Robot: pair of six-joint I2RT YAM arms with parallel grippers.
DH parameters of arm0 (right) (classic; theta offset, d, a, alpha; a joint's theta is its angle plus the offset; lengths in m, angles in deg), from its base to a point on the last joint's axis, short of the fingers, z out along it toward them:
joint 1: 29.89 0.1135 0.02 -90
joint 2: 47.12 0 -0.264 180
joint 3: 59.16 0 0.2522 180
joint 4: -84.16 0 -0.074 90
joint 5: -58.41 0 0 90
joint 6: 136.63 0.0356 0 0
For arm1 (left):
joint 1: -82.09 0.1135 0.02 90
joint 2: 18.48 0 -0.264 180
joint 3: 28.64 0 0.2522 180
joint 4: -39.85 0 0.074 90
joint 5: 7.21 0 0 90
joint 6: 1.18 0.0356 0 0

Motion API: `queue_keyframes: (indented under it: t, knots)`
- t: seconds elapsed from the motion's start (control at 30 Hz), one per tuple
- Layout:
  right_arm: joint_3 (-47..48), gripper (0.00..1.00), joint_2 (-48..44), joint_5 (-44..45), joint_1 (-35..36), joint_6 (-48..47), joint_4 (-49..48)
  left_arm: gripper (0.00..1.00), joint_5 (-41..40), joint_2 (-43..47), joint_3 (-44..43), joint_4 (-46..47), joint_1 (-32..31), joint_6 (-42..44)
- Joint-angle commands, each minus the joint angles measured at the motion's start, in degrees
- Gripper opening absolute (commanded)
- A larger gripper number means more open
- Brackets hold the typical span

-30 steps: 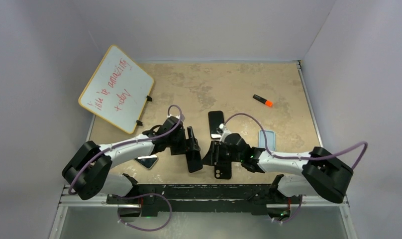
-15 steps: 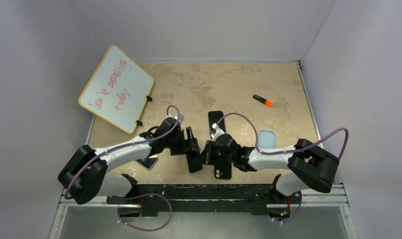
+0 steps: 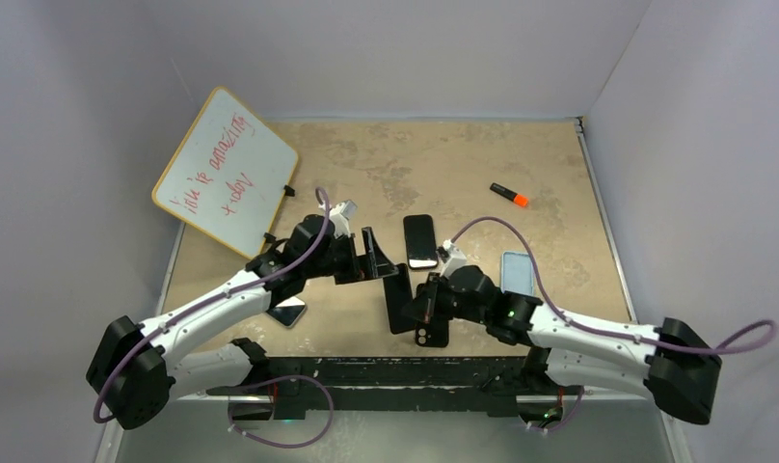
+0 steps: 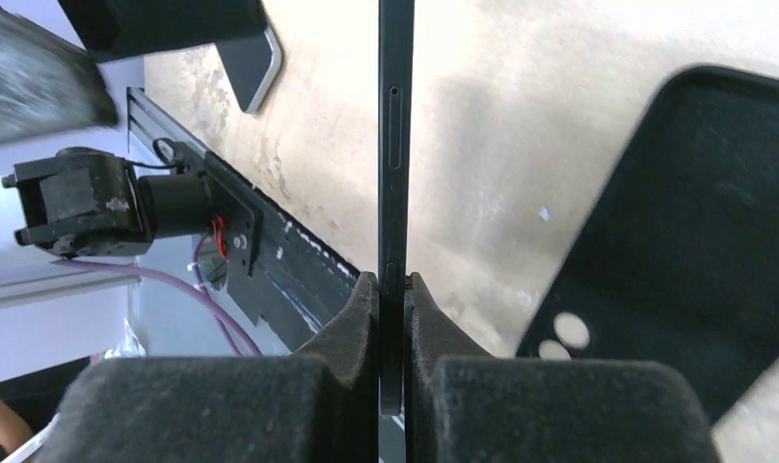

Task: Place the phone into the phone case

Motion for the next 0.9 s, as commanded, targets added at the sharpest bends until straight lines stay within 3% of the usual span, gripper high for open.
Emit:
queue_keyframes:
  t: [0.0,0.3,0.47,0.87]
  knots:
    - [0.07,0.0,-9.66,4.24,-0.1,0.51,12.71,0.88,5.92,0.34,-2.3,3.97,-0.26,0.73]
    - [-0.29,0.0,-21.39,7.96,-0.15,7.95,31.47,0.8,6.59,-4.68,-2.32,3.86,-0.71,2.19]
    - [-0.24,0.0,-22.52,7.34,-0.11,10.06,36.21,0.76,8.23,-9.04,-0.29,10.99,-1.6,-1.15]
    - [-6.5,0.0,-22.23,4.46,-0.18,13.26,26.2,0.62,8.94,-17.77,0.79,16.94,-4.43,-2.76]
